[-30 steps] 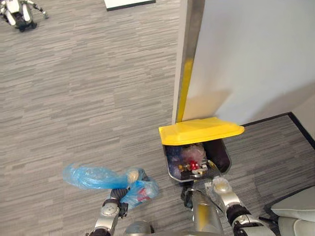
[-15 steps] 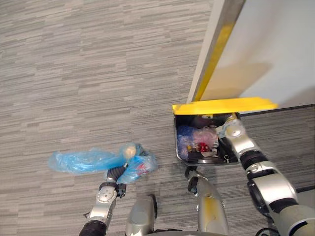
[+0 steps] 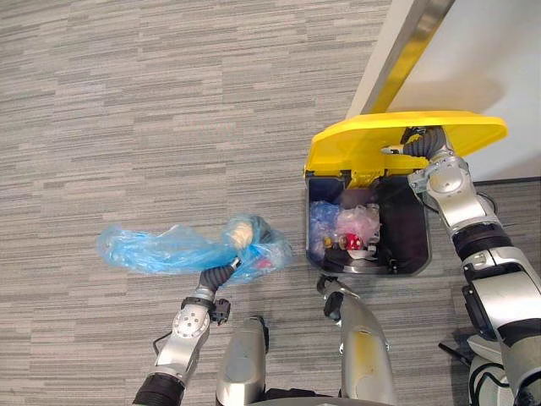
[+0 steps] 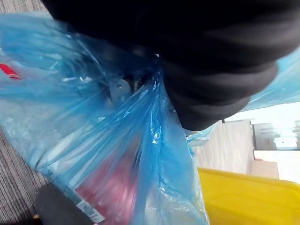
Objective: Gather rubbish on tea table into small bin, then transfer packed bag to large trash can.
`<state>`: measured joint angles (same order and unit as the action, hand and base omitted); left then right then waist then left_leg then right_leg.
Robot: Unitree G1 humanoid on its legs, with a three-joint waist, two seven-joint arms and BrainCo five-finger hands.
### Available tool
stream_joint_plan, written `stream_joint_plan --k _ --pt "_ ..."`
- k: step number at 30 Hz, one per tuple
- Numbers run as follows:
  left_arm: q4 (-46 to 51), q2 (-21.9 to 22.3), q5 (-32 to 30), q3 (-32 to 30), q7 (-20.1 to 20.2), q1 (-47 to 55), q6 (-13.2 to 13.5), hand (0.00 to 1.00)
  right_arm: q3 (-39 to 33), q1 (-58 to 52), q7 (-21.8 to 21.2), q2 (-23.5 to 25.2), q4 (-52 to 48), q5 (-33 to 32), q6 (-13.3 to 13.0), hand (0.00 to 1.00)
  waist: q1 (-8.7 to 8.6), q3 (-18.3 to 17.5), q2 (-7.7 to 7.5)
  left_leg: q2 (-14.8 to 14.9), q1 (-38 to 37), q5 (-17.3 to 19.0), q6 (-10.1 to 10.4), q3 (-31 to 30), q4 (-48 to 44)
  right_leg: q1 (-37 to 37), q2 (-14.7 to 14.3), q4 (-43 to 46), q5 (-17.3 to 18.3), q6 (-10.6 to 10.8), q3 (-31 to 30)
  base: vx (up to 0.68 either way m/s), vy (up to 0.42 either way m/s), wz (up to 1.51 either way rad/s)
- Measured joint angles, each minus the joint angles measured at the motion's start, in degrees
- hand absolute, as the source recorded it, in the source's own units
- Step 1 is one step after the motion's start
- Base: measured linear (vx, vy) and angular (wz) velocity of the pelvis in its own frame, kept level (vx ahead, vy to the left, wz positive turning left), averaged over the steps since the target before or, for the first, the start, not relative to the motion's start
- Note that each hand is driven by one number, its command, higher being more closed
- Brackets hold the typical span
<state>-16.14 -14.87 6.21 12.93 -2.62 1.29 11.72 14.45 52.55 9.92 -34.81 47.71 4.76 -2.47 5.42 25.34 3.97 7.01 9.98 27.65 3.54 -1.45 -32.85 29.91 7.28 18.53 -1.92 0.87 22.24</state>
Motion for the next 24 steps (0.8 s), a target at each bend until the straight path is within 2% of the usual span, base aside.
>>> stream_joint_plan --k 4,7,12,15,17,20,22,24 --pt "2.4 -0.1 0.4 3.7 0.5 -0.2 0.0 1.00 2.1 1.2 0.0 0.0 0.3 0.0 0.0 0.00 0.08 0.2 0.04 0.6 0.6 0.8 0.4 0.3 -1.4 0.5 -0.9 0.3 -0.1 -0.1 -0.2 -0.05 -0.029 -0.10" --pt "5.1 -0.1 1.0 8.0 1.2 -2.2 0.1 1.00 2.6 3.6 0.0 0.0 0.4 0.0 0.0 0.00 -0.19 1.6 0.29 0.9 0.7 0.8 0.4 0.4 -1.7 0.5 -1.2 0.3 -0.1 -0.1 -0.3 -0.04 -0.048 -0.04" --pt "7.3 2.1 1.0 17.2 1.0 -12.2 0.0 1.00 5.4 8.5 -0.1 0.3 1.2 -0.1 0.2 0.00 -1.39 3.1 0.30 0.9 1.8 0.7 0.5 0.3 -2.4 1.4 -1.2 0.3 -0.1 -0.2 -0.3 -0.05 -0.038 0.00" --pt "7.2 3.8 1.0 20.7 -0.1 -18.2 0.0 1.00 6.3 10.1 -0.1 0.5 1.2 -0.2 0.2 0.00 -1.74 3.7 0.25 1.0 2.5 0.7 0.5 0.5 -3.0 1.9 -1.2 0.3 -0.2 -0.3 -0.5 -0.04 -0.020 -0.06" --pt "6.3 5.7 1.0 22.6 -0.5 -23.3 0.1 1.00 7.7 11.7 -0.1 0.6 1.2 -0.3 0.6 0.00 -1.89 3.8 0.18 1.0 3.0 0.7 0.5 0.8 -3.3 2.5 -1.3 0.2 -0.3 -0.5 -0.7 -0.04 -0.028 -0.06" --pt "1.1 7.9 0.8 23.0 -2.3 -30.1 0.2 1.00 10.3 14.2 -0.1 0.9 1.2 -0.8 0.6 0.00 -3.18 4.0 -0.11 1.1 4.4 0.9 0.3 1.0 -3.9 3.6 -1.6 -0.3 -0.7 -0.6 -0.8 -0.03 -0.033 -0.05" --pt "-2.9 8.1 0.7 23.0 -2.9 -33.3 0.0 1.00 10.6 15.4 -0.1 1.3 1.1 -0.9 0.6 0.00 -3.24 4.3 -0.49 1.4 4.9 0.9 0.3 1.8 -4.0 3.9 -2.4 -1.7 -1.7 -0.9 -1.3 -0.03 -0.026 -0.20" --pt "-9.0 7.9 -0.4 22.4 -4.5 -38.4 -0.2 1.00 10.7 18.1 -0.1 1.5 0.2 -2.3 0.5 0.00 -3.32 4.6 -0.99 2.0 7.9 1.4 1.1 2.7 -5.6 6.3 -3.6 -3.0 -3.2 -1.0 -2.5 -0.05 -0.041 -0.31"
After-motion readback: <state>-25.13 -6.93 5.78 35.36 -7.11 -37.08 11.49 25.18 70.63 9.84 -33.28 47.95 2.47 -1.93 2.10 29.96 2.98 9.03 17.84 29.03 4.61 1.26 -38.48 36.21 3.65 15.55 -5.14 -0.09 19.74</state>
